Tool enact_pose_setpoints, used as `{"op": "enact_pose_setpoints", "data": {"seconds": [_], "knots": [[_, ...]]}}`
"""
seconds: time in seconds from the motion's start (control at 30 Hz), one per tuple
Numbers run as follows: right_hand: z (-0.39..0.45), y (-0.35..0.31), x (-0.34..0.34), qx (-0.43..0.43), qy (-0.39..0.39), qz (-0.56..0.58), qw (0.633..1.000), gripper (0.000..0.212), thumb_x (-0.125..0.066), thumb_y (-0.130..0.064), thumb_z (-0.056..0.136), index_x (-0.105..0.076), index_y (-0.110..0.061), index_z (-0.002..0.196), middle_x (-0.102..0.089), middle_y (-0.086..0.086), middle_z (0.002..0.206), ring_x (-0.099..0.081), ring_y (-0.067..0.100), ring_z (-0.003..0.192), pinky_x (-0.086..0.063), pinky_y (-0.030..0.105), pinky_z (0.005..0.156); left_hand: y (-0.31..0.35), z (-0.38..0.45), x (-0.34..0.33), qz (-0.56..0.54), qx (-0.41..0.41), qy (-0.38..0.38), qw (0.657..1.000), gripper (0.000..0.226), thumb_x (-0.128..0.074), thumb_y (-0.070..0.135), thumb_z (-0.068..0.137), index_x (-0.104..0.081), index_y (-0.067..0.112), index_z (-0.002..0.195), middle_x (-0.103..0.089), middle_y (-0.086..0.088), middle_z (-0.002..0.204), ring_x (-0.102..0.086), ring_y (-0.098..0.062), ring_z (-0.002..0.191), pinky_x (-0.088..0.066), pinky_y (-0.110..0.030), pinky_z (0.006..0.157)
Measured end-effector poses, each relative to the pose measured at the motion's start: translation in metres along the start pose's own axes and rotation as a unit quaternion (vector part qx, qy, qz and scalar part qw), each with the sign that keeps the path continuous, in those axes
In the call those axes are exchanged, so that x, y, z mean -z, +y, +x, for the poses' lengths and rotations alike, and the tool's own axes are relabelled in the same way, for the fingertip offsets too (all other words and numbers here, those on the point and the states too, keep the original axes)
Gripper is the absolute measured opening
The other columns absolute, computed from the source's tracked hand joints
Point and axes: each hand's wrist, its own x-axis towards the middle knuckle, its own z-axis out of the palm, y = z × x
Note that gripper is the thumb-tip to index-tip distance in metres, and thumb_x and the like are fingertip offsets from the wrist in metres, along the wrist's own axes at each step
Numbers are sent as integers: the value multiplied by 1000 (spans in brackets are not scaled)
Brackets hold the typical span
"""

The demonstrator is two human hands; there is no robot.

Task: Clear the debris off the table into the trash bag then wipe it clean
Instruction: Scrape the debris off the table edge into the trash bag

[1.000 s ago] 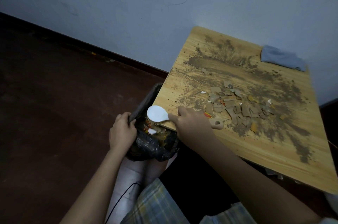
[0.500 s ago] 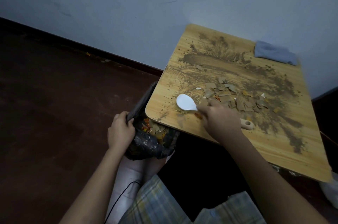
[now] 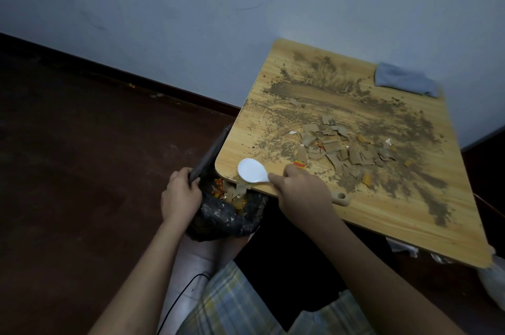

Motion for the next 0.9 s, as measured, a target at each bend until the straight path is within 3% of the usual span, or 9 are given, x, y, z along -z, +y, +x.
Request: {"op": "enact_pose_setpoints", "data": {"seconds": [0.27, 0.5, 0.63, 0.7, 0.9], "knots": [[4, -9, 3, 21, 21, 20, 999, 35, -43, -23, 98, -54, -27, 131, -55, 6, 107, -57, 27, 87, -32, 28, 59, 0, 1, 2, -5, -2, 1, 1000, 17, -52, 17, 94, -59, 17, 108, -55, -7, 105, -57, -36, 93, -39, -41, 76], [2, 33, 12, -107, 16, 22, 994, 28, -45, -24, 97, -59, -31, 121, -49, 1, 95, -54, 22, 79, -32, 25, 56, 4, 3, 0, -1, 3, -2, 1000, 18, -51, 18, 95, -58, 15, 111, -56, -9, 110, -57, -37, 98, -40, -42, 78], [-4, 58, 13, -186, 8, 20, 982, 25, -44, -23, 97, -62, -28, 114, -49, 3, 92, -59, 27, 86, -33, 28, 57, 6, 3, -2, 0, 2, -7, 1000, 18, -52, 18, 94, -59, 14, 111, -56, -11, 110, -56, -39, 99, -40, -42, 78], [-8, 65, 12, -214, 2, 13, 977, 23, -44, -21, 96, -64, -25, 108, -45, 2, 86, -57, 28, 80, -33, 28, 56, 7, 4, -2, 0, 0, -9, 1000, 18, -52, 17, 94, -59, 14, 110, -56, -11, 109, -56, -39, 99, -40, -42, 79], [-13, 54, 3, -181, -16, 10, 983, 24, -44, -25, 98, -61, -27, 115, -46, 2, 89, -55, 25, 82, -32, 26, 58, 11, 5, -3, 0, -2, -14, 1000, 17, -51, 17, 94, -58, 14, 110, -56, -10, 109, -56, -38, 98, -40, -42, 78]]}}
